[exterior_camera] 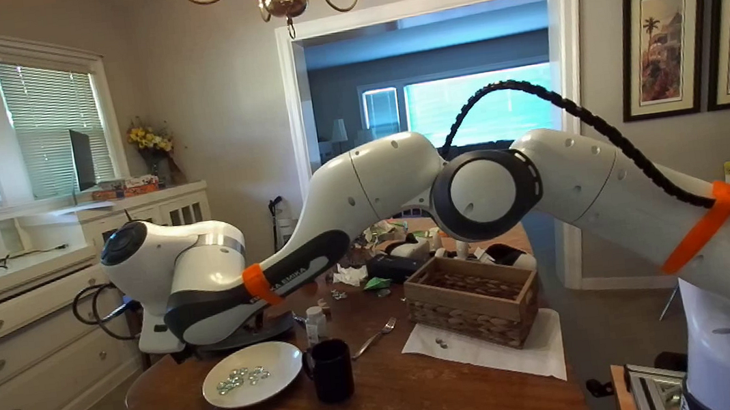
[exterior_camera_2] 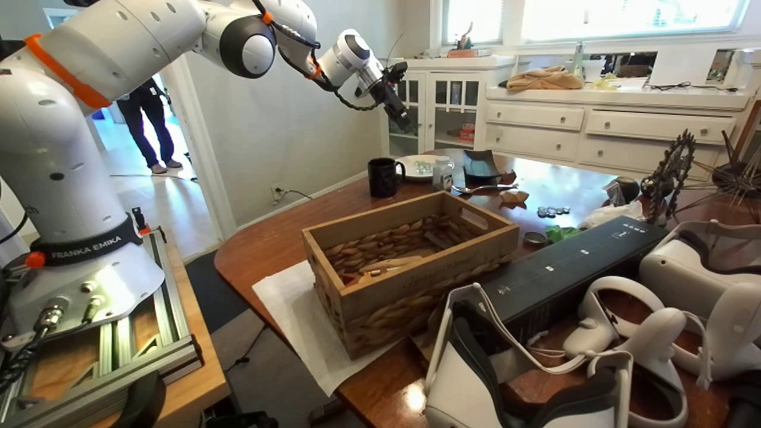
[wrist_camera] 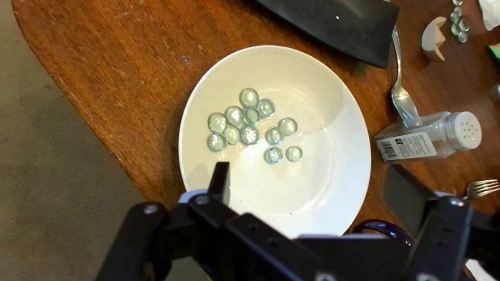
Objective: Remove the container from the black cup and move the black cup forward
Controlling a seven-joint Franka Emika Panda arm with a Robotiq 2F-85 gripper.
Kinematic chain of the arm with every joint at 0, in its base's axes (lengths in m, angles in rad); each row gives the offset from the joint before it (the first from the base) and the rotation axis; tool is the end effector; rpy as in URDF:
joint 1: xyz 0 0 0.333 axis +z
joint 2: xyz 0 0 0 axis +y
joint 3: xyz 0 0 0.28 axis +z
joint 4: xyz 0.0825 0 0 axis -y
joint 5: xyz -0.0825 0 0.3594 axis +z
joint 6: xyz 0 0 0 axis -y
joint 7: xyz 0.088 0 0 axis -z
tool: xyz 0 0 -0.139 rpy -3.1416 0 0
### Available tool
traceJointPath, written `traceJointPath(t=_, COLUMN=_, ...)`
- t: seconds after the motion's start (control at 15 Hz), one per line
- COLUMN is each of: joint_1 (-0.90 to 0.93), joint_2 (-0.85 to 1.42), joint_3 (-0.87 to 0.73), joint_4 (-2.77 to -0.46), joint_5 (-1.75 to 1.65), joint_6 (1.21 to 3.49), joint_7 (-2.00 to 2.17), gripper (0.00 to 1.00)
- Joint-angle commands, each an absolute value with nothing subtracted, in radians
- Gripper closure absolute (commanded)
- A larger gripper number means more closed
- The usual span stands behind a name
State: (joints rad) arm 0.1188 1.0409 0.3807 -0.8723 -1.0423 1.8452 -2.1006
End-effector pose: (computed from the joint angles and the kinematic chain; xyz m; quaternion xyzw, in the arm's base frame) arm 0.7344 0.1613 0.2634 0.1953 0.9237 -0.2511 0.2136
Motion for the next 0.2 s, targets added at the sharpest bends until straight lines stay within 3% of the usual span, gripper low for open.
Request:
traceJointPath(t=0.0, joint_1=0.119, joint_2=1.041, joint_3=0.381, joint_4=-0.872, joint_5=-1.043, joint_6=1.845, joint_7=-2.101, gripper=0.0)
traceJointPath(t=0.13, joint_1=0.119, joint_2=1.041, joint_3=0.379, joint_4=-0.872, joint_5=-1.043, joint_6=1.844, joint_7=-2.101, gripper=0.0)
